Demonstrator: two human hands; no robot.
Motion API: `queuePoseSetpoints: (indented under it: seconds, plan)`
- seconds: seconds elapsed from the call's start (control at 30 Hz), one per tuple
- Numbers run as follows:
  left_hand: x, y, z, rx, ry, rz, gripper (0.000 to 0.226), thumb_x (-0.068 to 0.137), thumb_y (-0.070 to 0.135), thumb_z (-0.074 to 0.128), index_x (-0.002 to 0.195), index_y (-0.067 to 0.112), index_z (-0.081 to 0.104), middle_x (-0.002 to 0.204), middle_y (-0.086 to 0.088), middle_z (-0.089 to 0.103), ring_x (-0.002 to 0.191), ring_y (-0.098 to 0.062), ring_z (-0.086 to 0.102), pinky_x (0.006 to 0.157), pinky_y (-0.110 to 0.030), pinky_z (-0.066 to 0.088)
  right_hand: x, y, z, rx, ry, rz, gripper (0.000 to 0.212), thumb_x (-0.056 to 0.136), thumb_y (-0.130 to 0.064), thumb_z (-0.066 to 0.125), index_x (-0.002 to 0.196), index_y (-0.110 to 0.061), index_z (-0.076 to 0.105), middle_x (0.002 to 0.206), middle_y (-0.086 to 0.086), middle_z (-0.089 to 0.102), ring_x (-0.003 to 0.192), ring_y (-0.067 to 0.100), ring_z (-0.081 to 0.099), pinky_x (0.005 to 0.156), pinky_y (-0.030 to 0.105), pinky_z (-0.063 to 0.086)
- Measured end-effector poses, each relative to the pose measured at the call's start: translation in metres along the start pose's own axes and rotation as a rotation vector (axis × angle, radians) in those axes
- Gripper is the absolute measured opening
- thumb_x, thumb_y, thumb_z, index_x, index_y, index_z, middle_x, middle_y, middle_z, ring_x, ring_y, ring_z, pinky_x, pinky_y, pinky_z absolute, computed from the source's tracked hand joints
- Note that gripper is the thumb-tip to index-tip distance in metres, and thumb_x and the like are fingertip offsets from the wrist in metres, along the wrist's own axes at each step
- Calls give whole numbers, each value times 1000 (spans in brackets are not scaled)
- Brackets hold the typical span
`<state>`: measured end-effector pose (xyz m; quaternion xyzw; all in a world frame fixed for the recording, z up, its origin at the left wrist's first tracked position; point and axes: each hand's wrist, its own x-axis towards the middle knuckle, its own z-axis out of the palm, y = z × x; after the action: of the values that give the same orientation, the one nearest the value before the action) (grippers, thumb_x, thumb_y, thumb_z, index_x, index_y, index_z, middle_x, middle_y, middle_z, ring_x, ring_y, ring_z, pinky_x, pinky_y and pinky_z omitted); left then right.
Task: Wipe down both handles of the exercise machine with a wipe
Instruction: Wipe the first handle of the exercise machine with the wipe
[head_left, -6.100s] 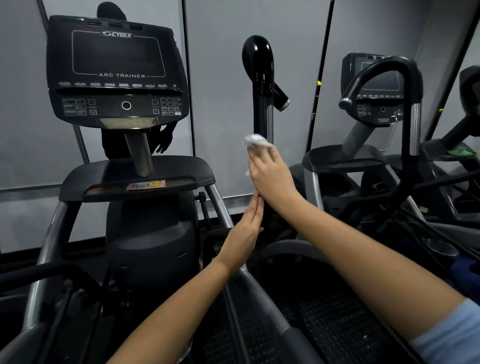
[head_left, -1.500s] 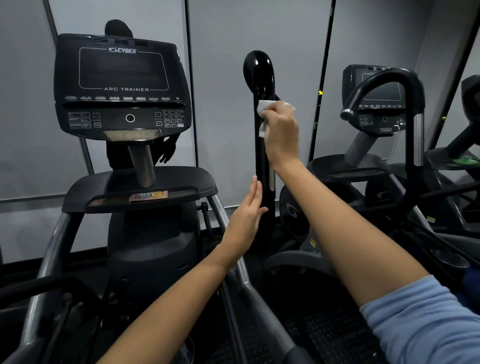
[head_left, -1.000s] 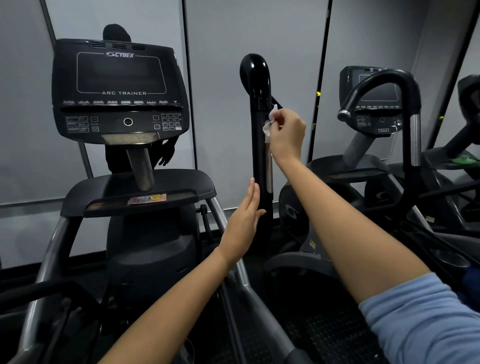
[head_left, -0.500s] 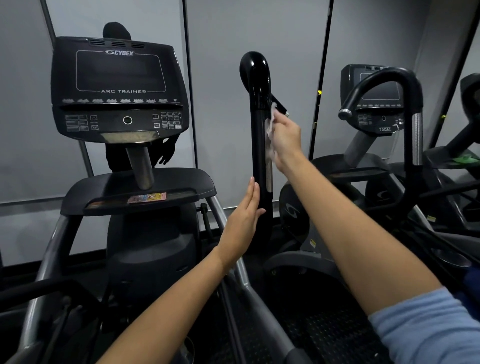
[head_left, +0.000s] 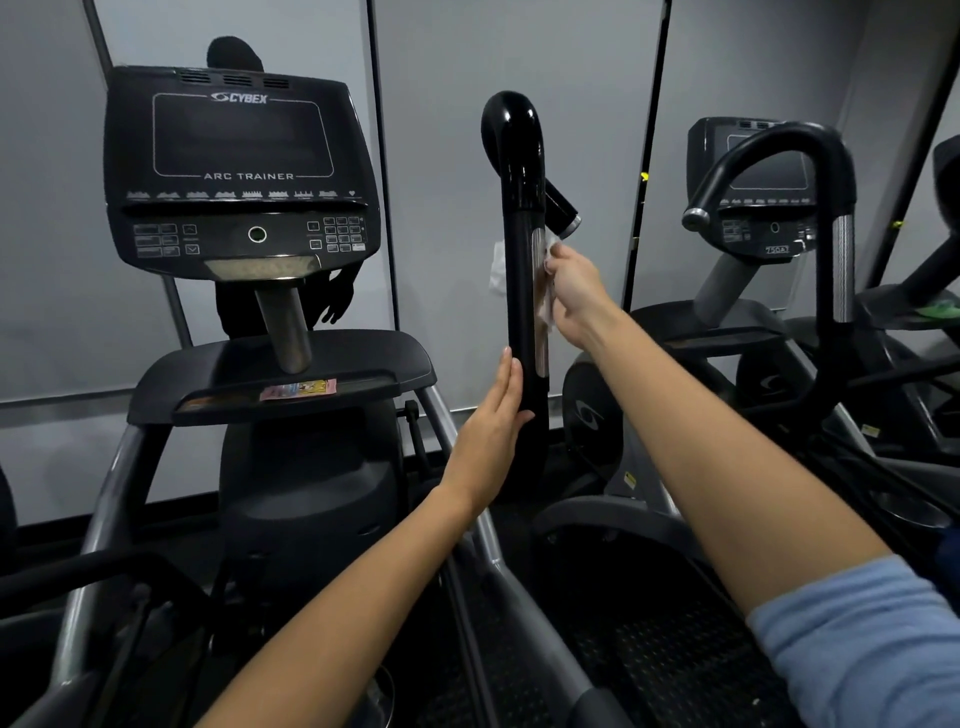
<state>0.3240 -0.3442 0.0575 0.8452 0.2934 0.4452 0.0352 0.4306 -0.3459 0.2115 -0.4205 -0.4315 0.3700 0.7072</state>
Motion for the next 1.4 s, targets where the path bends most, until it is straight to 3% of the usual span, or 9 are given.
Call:
queuePoseSetpoints:
  seconds: [0.3,0.4,0.5,0.87,1.0,1.07,1.2,1.3,1.4]
  plan:
    - [0,0,1,-4,23,29,65,93,4,52,146,1,15,154,-2,7,125,-33,51,100,-40,46,-16,28,-18,-187,-51,44,34,97,3,30,120,4,54,82,4,62,72,11,60,56,14,53]
    - [0,1,-2,-39,7,14,63,95,8,49,147,6,13,153,6,2,134,-24,41,107,-31,37,-6,18,-8,-295,-19,-151,38,99,-4,32,135,-3,44,119,3,59,108,12,57,84,11,46]
    - [5,-2,-7,-68,17,9,56,95,4,48,145,3,23,151,4,11,136,-23,37,112,-30,31,-34,46,-12,-425,-20,-271,44,101,-5,29,145,-8,26,152,2,27,139,12,25,97,1,21]
    - [42,0,-32,-190,138,-143,45,100,8,38,144,9,30,151,-8,32,140,-18,32,114,-25,24,-60,83,-21,-729,-85,-448,53,99,0,26,148,-11,10,158,0,0,144,9,1,109,8,4]
    - [70,7,-49,-179,93,-148,48,101,17,37,146,10,25,156,-6,22,143,-16,23,111,-19,16,-99,139,-52,-999,-156,-560,72,87,15,31,148,-8,0,157,1,-12,144,12,-8,94,-10,13]
    - [85,13,-54,-166,54,-118,51,100,17,40,147,10,23,156,-7,20,143,-18,23,114,-27,21,-101,149,-62,-1111,-165,-627,80,79,19,32,148,-5,0,156,1,-14,145,17,-9,97,-3,21]
    - [101,16,-57,-151,65,-120,58,94,6,51,146,7,26,153,-9,28,135,-26,40,111,-40,35,-77,126,-50,-1364,-169,-745,76,70,5,23,145,4,9,154,15,0,144,29,-1,116,19,3]
    - [101,17,-59,-174,65,-138,60,91,3,54,146,9,29,153,-7,30,126,-28,50,108,-36,39,-81,140,-57,-1475,-148,-784,72,74,0,25,145,5,15,154,21,14,143,33,8,116,42,22]
    - [100,19,-61,-195,66,-136,61,90,2,56,145,8,30,152,-8,31,126,-28,50,107,-33,40,-94,160,-75,-1610,-215,-853,70,74,-2,29,144,3,20,152,19,23,142,30,12,112,46,30]
